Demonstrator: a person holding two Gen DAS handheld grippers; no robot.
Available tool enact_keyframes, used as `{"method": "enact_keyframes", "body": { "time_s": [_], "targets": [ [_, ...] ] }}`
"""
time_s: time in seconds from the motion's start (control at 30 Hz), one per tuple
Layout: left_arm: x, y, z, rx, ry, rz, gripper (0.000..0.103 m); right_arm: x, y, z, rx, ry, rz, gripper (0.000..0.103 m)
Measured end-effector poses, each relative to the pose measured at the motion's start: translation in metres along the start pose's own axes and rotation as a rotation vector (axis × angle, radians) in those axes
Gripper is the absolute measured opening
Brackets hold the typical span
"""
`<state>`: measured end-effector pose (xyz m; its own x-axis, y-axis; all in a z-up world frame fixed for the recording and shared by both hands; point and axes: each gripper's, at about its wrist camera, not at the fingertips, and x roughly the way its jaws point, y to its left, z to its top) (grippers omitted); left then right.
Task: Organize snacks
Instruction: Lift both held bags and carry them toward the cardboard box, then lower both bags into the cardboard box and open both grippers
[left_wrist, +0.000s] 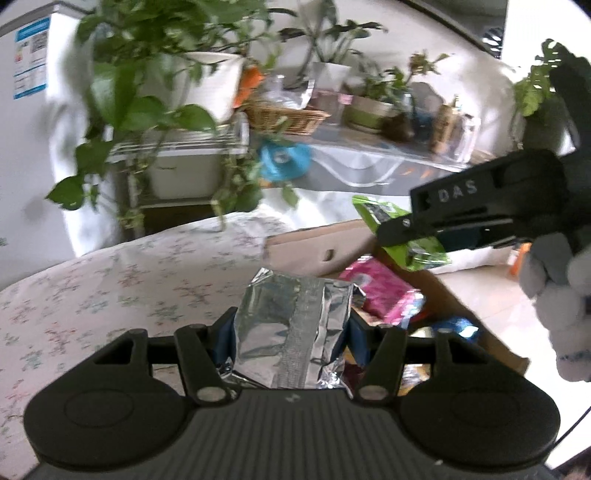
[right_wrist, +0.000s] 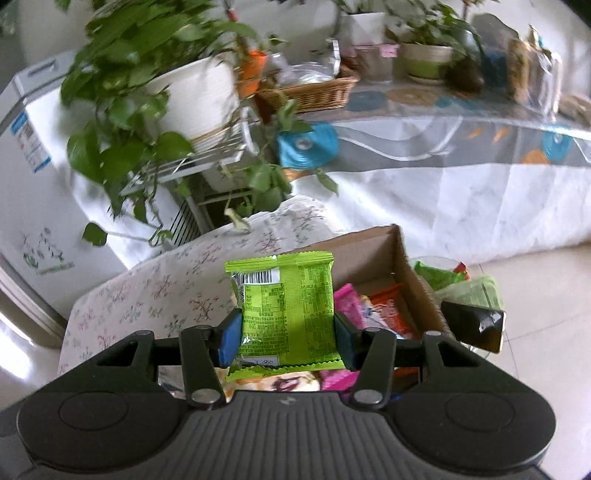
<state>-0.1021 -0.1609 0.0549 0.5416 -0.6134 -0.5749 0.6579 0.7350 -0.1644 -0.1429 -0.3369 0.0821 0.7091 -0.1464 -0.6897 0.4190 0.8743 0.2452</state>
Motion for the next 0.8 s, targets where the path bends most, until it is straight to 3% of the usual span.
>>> {"method": "enact_keyframes", "body": {
  "time_s": [0.23, 0.7, 0.73, 0.8],
  "targets": [
    [0.008, -0.031, -0.003, 0.041, 0.013, -0.096, 0.059, -0.005, -0.027, 0.001, 0.076, 0.001, 0.001, 0.058],
    [0.037, -0.072, -0.005, 0.087, 0.091, -0.163, 0.059, 0.003, -0.047, -0.003, 0.112, 0.052, -0.053, 0.058],
    [0.039, -0.074, -0.006, 0.09, 0.094, -0.16, 0.06, 0.005, -0.048, -0.003, 0.112, 0.058, -0.059, 0.059],
    [0.04, -0.079, -0.005, 0.095, 0.107, -0.152, 0.073, 0.007, -0.05, -0.004, 0.115, 0.067, -0.074, 0.062]
  ]
}}
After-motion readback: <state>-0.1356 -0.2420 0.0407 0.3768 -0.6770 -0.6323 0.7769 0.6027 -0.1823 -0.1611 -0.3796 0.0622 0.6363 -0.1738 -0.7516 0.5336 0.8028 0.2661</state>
